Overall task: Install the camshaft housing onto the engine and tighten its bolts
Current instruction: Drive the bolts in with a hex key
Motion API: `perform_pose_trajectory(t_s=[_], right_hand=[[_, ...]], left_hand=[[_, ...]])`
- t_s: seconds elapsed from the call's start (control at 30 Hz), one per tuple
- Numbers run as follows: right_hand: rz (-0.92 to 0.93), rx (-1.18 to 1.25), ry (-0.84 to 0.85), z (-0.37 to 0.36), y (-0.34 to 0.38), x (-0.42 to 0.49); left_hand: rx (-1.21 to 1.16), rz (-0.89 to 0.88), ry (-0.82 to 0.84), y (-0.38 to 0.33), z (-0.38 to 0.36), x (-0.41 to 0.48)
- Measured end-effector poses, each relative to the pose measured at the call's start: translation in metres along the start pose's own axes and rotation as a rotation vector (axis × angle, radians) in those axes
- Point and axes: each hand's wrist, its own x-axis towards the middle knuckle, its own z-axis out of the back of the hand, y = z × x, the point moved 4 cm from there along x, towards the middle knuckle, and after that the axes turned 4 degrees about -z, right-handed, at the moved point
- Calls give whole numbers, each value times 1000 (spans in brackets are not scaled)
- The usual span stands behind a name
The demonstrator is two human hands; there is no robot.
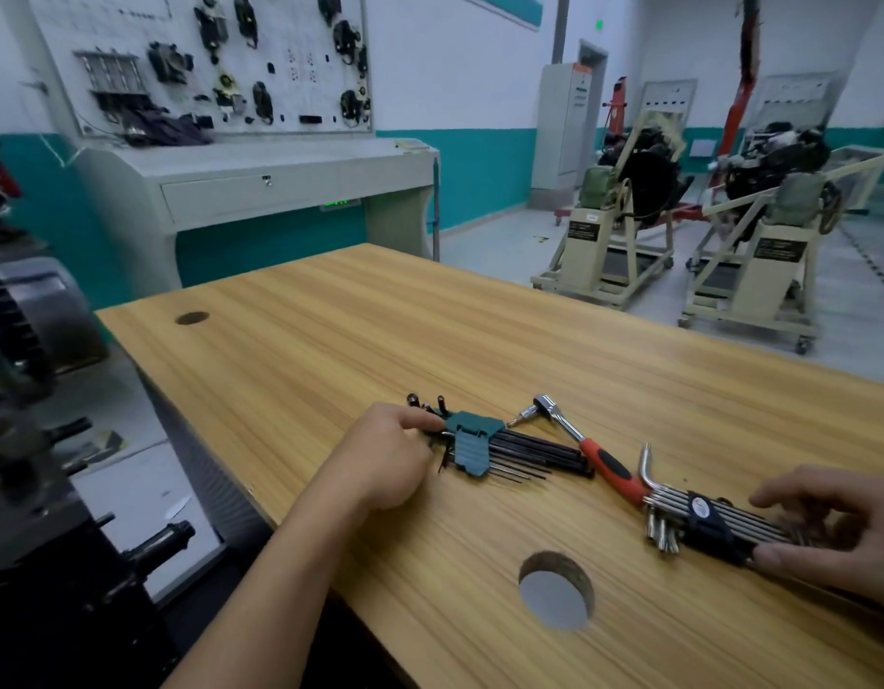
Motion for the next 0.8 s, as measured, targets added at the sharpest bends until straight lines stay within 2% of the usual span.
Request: perform_pose_trajectory(t_s=[0.07,0.17,0.27,0.33,0.4,0.5,0.63,0.8], right_hand=[[-3,-14,-20,-5,-15,5],[-35,-6,2,-2,-17,3],[-65,0,99,13,28,-13],[-35,27,184,21,66,-25],[6,117,192,29,94,-33],[58,180,48,30,101,-34],[42,280,-15,26,98,-33],[33,363,-73,22,97,-28]], left_hand=[[-88,-27,-10,-2,-3,-3],[-326,11,-156,-7,2,-7],[-182,-128,-264,-24,-11,-16],[-82,-334,-213,-46,-38,-28],[39,-567,-60,-71,-71,-40],[200,-776,128,-95,-104,-43],[205,-815,201,-103,-122,-39],[102,-766,171,-93,-123,-39]])
